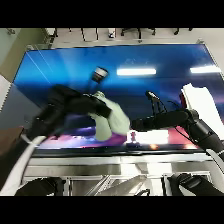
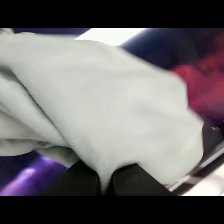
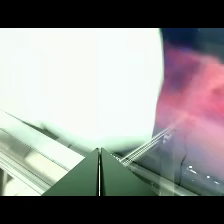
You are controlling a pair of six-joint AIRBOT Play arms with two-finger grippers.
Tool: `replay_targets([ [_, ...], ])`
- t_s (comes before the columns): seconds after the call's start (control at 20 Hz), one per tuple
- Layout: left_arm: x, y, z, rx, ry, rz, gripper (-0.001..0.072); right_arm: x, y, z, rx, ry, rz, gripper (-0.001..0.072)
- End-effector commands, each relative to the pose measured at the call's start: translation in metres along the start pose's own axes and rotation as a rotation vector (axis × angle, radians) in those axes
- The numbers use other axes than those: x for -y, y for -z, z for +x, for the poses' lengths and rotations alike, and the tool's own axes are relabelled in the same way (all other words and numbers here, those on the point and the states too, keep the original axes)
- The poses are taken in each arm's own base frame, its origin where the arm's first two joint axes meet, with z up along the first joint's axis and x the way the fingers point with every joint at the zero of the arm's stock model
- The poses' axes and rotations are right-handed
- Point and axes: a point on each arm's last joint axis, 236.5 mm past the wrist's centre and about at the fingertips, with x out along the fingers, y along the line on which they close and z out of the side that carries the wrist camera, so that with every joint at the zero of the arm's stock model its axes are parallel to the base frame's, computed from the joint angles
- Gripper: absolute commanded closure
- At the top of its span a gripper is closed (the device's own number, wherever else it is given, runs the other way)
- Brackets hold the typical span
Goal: Fold the shirts.
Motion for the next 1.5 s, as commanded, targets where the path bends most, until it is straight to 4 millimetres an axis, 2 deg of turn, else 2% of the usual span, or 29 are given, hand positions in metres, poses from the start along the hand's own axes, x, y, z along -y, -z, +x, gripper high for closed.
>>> replay_targets([
  [0.0, 0.055, 0.035, 0.051, -0.134, 0.051, 0.058, 0.0558, 0.0, 0.0, 0.0, 0.0, 0.0, 0.0, 0.0691],
  [0.05, 0.06, 0.037, 0.054, -0.155, 0.066, 0.054, 0.0239, 0.0, 0.0, 0.0, 0.001, -0.001, 0.0, 0.0691],
  [0.1, 0.062, 0.037, 0.051, -0.169, 0.073, 0.049, 0.0052, -0.001, -0.002, 0.0, 0.011, -0.003, 0.001, 0.0691],
  [0.2, 0.052, 0.026, 0.033, -0.167, 0.066, 0.054, 0.0047, -0.001, -0.005, 0.0, 0.024, -0.003, 0.001, 0.0691],
  [0.3, 0.025, 0.01, -0.001, -0.14, 0.045, 0.039, 0.0047, -0.001, -0.006, 0.0, 0.025, -0.004, 0.002, 0.069],
  [0.35, 0.002, 0.001, -0.022, -0.114, 0.021, 0.01, 0.0047, -0.001, -0.006, 0.0, 0.026, -0.004, 0.001, 0.0691],
  [0.45, -0.059, -0.004, -0.062, -0.055, -0.049, -0.096, 0.0047, -0.001, -0.011, 0.0, 0.048, -0.002, 0.002, 0.069],
  [0.5, -0.094, 0.001, -0.076, -0.03, -0.084, -0.178, 0.0047, -0.001, -0.009, 0.0, 0.037, -0.003, 0.001, 0.0691],
  [0.6, -0.151, 0.027, -0.086, -0.016, -0.101, -0.352, 0.0046, 0.0, -0.002, 0.001, 0.006, 0.0, 0.003, 0.069],
  [0.7, -0.186, 0.055, -0.076, 0.01, -0.014, -0.532, 0.0046, 0.003, 0.004, 0.003, -0.024, 0.008, 0.004, 0.0682],
  [0.75, -0.202, 0.064, -0.067, 0.038, 0.034, -0.621, 0.0046, 0.005, 0.005, 0.005, -0.031, 0.011, 0.009, 0.0639],
  [0.8, -0.218, 0.073, -0.055, 0.066, 0.073, -0.706, 0.0046, 0.007, 0.005, 0.008, -0.037, 0.014, 0.016, 0.0386],
  [0.85, -0.235, 0.083, -0.042, 0.082, 0.097, -0.776, 0.0046, 0.009, 0.005, 0.011, -0.046, 0.017, 0.022, 0.0232],
  [0.95, -0.26, 0.104, -0.01, 0.069, 0.119, -0.872, 0.0046, 0.015, 0.012, 0.016, -0.084, 0.031, 0.03, 0.0235],
  [1.0, -0.268, 0.111, 0.006, 0.05, 0.127, -0.894, 0.0046, 0.02, 0.018, 0.019, -0.105, 0.04, 0.041, 0.0294],
  [1.05, -0.276, 0.118, 0.024, 0.03, 0.126, -0.915, 0.0046, 0.026, 0.026, 0.022, -0.123, 0.054, 0.06, 0.0416],
  [1.15, -0.285, 0.12, 0.055, -0.004, 0.132, -0.929, 0.0046, 0.046, 0.048, 0.033, -0.164, 0.099, 0.151, 0.0413],
  [1.25, -0.292, 0.112, 0.083, -0.033, 0.148, -0.914, 0.0047, 0.061, 0.061, 0.043, -0.167, 0.125, 0.231, 0.0402],
  [1.35, -0.294, 0.097, 0.103, -0.044, 0.159, -0.881, 0.0047, 0.069, 0.063, 0.048, -0.15, 0.136, 0.295, 0.024],
  [1.45, -0.295, 0.083, 0.121, -0.053, 0.169, -0.848, 0.0047, 0.069, 0.063, 0.051, -0.152, 0.131, 0.317, 0.0238],
])
